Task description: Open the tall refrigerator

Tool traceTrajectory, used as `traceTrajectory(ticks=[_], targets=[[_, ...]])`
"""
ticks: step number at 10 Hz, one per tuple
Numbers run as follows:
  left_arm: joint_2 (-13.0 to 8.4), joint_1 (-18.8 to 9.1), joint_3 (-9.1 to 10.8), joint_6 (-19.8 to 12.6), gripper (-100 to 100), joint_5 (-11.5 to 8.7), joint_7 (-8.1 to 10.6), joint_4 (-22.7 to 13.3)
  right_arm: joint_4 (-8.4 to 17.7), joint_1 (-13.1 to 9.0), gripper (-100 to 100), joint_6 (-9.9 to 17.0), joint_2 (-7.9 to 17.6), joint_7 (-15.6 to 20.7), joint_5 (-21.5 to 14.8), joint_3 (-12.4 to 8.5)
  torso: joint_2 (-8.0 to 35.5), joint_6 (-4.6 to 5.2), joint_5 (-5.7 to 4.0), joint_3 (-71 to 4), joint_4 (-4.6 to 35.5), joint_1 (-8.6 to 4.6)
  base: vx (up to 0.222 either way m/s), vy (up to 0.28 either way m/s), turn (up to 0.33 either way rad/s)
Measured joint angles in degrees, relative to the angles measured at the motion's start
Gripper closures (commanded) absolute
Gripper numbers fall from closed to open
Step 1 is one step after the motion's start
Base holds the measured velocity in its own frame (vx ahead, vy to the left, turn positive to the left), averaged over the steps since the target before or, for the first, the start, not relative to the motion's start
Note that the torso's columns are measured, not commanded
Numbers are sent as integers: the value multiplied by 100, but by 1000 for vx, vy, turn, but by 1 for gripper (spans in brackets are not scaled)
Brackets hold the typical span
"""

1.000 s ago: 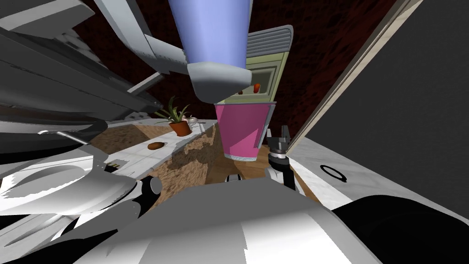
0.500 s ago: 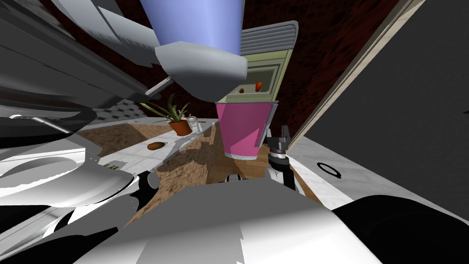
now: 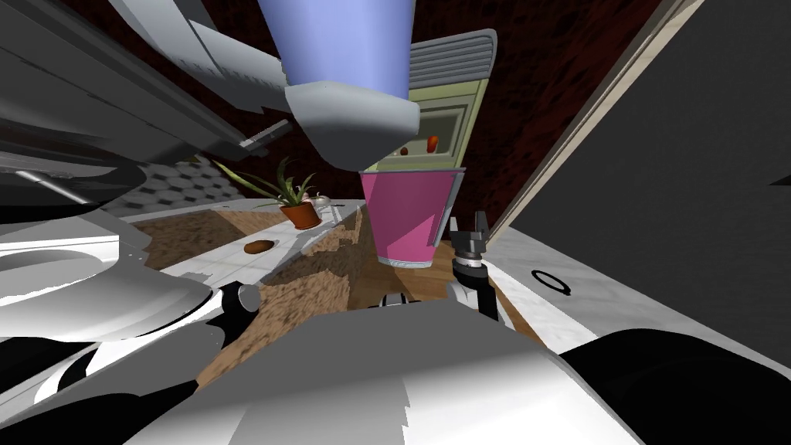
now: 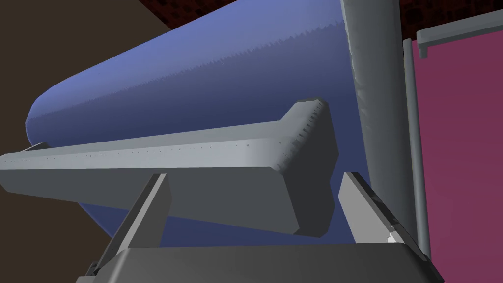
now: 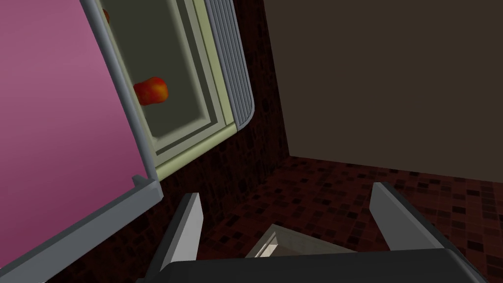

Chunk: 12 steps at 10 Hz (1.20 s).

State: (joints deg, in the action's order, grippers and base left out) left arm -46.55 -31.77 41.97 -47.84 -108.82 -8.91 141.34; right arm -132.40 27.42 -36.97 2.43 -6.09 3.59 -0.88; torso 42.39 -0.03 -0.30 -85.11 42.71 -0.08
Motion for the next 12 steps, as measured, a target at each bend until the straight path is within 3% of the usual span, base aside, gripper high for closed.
traceTrajectory(ticks=[2, 5, 9, 10, 12], targets=[[-118, -91, -15, -33, -100, -23, 46, -100, 0, 0, 0, 0, 0, 0, 0, 0, 8, -1, -42, -25, 17, -53, -8, 7, 3], [-129, -131, -122, -22, -100, 29, 22, -161, 0, 0, 0, 0, 0, 0, 0, 0, -6, 6, -51, -30, 14, -76, 0, 1, 3], [-91, -105, -118, -21, -100, 34, -9, -133, 0, 0, 0, 0, 0, 0, 0, 0, -5, 7, -32, -25, 9, -46, 0, -2, -2], [-69, -70, -15, -74, -100, -59, -47, -149, 0, 0, 0, 0, 0, 0, 0, 0, -2, 5, -27, -20, 11, -39, -86, 17, -294], [-106, -48, 24, -261, -100, -35, -269, -360, 0, -2, 0, 0, 0, 0, 0, 1, -6, 4, -16, 1, -18, -36, -142, 27, -305]])
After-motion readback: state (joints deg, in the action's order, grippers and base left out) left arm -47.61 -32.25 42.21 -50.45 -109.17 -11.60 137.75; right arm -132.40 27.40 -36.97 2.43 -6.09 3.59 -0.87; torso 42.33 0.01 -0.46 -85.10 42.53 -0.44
